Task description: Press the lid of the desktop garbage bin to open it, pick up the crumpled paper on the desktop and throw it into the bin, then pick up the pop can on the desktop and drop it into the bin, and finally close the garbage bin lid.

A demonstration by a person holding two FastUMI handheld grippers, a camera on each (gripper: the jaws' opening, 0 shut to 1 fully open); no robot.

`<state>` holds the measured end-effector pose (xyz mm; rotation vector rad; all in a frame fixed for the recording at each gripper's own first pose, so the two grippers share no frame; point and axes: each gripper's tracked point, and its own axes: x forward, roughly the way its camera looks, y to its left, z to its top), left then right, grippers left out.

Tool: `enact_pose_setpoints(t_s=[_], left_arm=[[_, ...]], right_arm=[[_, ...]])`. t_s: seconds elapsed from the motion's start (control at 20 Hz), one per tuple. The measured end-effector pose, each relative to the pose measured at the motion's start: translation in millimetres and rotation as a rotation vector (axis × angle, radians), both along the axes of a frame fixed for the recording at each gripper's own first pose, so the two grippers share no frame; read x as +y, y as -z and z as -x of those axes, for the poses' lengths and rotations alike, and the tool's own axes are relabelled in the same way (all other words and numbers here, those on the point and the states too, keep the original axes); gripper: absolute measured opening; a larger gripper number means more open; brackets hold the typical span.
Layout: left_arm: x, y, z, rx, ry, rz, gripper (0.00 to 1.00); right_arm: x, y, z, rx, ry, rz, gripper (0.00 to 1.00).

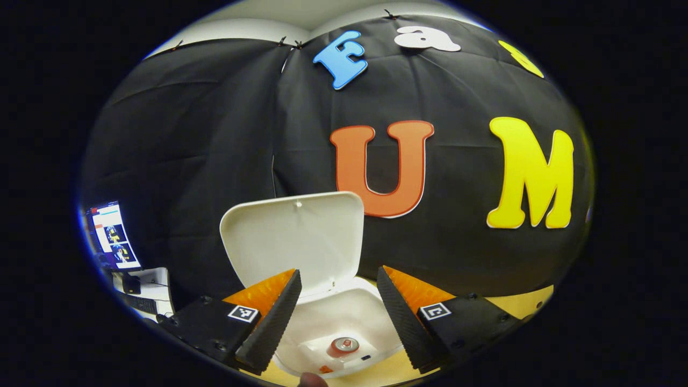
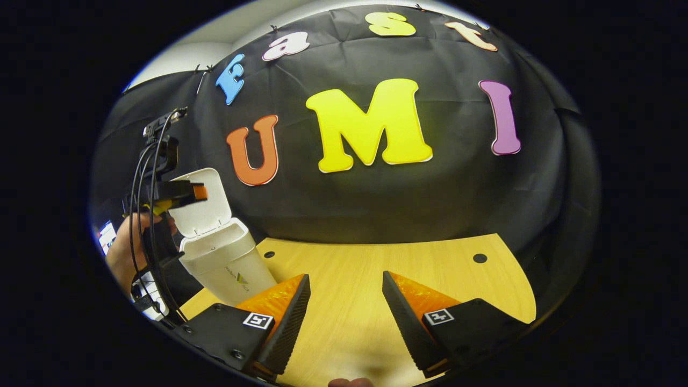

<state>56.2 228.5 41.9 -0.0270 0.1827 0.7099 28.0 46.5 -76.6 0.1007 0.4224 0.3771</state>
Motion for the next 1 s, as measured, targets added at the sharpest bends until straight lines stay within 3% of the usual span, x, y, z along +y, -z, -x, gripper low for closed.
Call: enact_pose_setpoints(t_s=[0.25,0.45,0.65,0.9,0.95,1.0], left_arm=[[30.4,-56.9,-14.5,-0.096,-0.090,0.002,0.92],[69.6,-93.9,-11.5,-0.170,-0.240,0.039,0.92],[103.5,-89.4,-28.9,-0.129,-0.319,0.073,0.89],[123.0,-47.0,-22.2,-0.039,-0.424,0.154,0.89],[124.5,-51.9,-21.7,-0.029,-0.437,0.129,1.00],[124.7,-48.4,-23.0,-0.022,-0.440,0.137,0.90]], right_arm=[[-29.7,-13.0,-12.0,-0.013,0.043,-0.004,0.86],[-39.4,-19.3,-18.0,-0.019,0.056,-0.003,0.86],[-40.4,-18.1,-18.1,-0.001,0.078,-0.019,0.86],[-33.0,-5.4,-11.2,0.045,0.076,-0.017,0.86],[-33.7,-4.9,-11.4,0.043,0.075,-0.014,0.86],[-33.7,-3.9,-11.4,0.047,0.074,-0.015,0.86]])
